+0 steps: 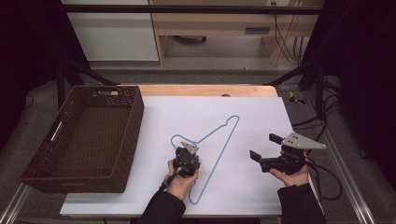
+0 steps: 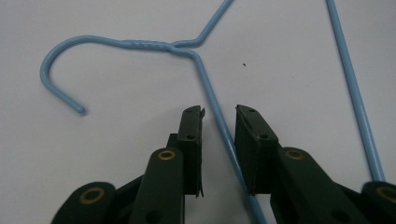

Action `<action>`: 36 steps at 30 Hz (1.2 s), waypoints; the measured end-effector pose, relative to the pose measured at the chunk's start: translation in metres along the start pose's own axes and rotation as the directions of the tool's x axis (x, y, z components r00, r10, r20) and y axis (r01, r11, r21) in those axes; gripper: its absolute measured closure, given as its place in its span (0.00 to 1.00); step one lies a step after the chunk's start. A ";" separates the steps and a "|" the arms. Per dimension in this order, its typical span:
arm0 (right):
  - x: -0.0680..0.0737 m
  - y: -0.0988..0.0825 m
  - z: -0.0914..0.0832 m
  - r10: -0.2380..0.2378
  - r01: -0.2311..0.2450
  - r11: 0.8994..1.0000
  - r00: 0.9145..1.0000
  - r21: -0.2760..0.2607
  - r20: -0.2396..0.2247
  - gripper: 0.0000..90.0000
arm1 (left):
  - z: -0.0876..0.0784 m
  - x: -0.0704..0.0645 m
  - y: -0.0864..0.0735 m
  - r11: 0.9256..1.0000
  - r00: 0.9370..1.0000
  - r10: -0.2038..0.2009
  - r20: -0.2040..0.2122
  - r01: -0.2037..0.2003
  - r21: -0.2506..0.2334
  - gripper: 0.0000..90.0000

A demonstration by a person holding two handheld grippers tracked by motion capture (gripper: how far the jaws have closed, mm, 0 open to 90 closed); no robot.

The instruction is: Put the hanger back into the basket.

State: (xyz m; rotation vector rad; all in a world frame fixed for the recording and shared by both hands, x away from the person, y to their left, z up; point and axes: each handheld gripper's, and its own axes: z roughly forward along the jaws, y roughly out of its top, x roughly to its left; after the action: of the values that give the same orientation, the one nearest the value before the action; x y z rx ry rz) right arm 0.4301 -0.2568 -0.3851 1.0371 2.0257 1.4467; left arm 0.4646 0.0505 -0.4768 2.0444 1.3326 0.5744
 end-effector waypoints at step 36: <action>0.003 0.001 0.003 0.003 -0.003 1.000 1.000 0.009 -0.012 0.03 | 0.001 -0.010 0.005 0.997 0.997 -0.065 -0.045 0.066 0.032 0.94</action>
State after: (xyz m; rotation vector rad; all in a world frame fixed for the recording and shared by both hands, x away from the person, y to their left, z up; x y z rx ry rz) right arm 0.4303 -0.2528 -0.3853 1.0376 2.0414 1.4500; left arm 0.4648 0.0394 -0.4740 2.0172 1.4385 0.5739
